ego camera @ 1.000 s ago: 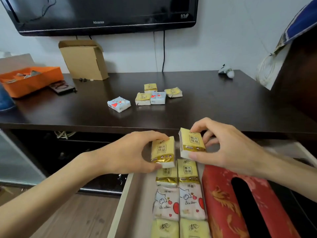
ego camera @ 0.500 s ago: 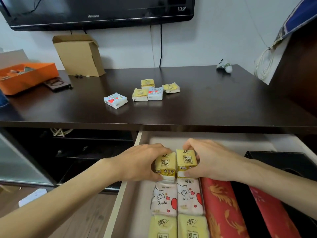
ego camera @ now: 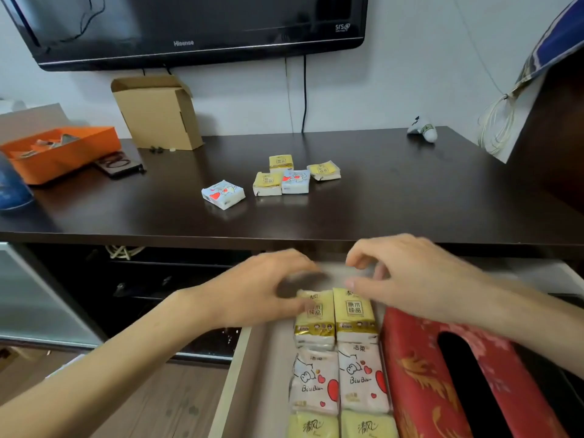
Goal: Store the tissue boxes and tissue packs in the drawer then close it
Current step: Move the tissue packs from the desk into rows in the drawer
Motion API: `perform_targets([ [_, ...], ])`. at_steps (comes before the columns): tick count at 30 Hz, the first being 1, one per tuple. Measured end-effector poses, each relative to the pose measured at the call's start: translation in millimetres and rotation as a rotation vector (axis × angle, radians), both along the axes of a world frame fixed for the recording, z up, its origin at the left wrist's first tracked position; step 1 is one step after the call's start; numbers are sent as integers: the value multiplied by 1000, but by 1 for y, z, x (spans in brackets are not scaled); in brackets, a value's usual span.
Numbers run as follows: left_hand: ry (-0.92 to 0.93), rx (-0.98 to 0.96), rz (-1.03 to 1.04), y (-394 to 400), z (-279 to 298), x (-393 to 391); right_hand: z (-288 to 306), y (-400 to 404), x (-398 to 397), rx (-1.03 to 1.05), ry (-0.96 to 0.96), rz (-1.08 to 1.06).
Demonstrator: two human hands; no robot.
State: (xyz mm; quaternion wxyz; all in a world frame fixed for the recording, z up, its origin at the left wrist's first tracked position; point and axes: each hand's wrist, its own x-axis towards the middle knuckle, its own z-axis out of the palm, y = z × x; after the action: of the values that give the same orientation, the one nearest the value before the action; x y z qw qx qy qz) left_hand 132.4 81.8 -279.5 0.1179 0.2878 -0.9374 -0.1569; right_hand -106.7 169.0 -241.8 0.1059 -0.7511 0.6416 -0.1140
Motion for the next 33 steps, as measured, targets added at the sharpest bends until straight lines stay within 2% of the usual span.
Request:
perform_targets([
  [5, 195, -47, 181, -39, 39, 14, 31, -56, -10, -122, -296, 18],
  [9, 153, -181, 318, -92, 57, 8, 34, -123, 6, -98, -613, 17],
  [11, 48, -197, 372, -121, 61, 4, 33, -159, 14, -150, -570, 33],
  [14, -78, -94, 411, -162, 62, -1, 34, -209, 24, -216, -400, 42],
  [18, -185, 49, 404, -201, 59, -1, 27, -266, 32, -178, -308, 22],
  [21, -254, 35, 393, -219, 62, 3, 22, -301, 33, -161, -204, 49],
  [23, -273, 29, 398, -226, 65, 6, 21, -320, 34, -114, -224, 53],
  [27, -249, 34, 399, -233, 66, 9, 21, -342, 38, 74, -402, 32],
  [30, -225, 13, 404, -230, 64, 8, 17, -346, 39, 115, -366, 47],
  [33, -224, -43, 432, -225, 65, 8, 15, -347, 39, 52, -261, 9],
])
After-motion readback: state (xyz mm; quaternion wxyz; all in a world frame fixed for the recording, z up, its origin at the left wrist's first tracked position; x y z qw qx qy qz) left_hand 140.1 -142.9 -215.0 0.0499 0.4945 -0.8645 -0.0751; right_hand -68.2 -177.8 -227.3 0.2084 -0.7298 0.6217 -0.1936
